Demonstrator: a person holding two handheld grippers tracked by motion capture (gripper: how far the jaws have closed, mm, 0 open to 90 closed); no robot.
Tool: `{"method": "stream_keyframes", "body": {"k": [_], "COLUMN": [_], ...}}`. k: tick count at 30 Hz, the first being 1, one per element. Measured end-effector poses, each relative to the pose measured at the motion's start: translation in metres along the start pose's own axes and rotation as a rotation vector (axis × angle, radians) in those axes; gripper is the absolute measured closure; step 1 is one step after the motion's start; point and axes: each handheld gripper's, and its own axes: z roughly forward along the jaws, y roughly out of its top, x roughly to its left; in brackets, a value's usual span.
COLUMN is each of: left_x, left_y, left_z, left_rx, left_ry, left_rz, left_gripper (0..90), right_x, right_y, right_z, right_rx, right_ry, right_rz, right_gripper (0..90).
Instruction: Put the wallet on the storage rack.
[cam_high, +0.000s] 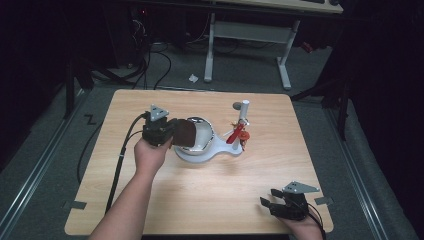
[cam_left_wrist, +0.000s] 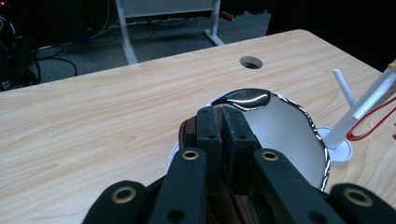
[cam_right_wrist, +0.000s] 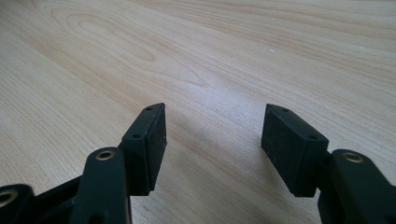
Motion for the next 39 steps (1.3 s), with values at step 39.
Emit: {"method": "stream_keyframes", "body": {"k": [39], "left_x": [-0.012], "left_y": [-0.003], "left_z": [0.008], "left_rx": [-0.033], "left_ry": [-0.043], "left_rz": [-0.013], "left_gripper": [57.5], "right_x": [0.002], "right_y": [0.000], "right_z": [0.001], "right_rx": [0.005], "right_ry": [0.006], "right_rz": [-0.005], "right_gripper": [40.4]}}
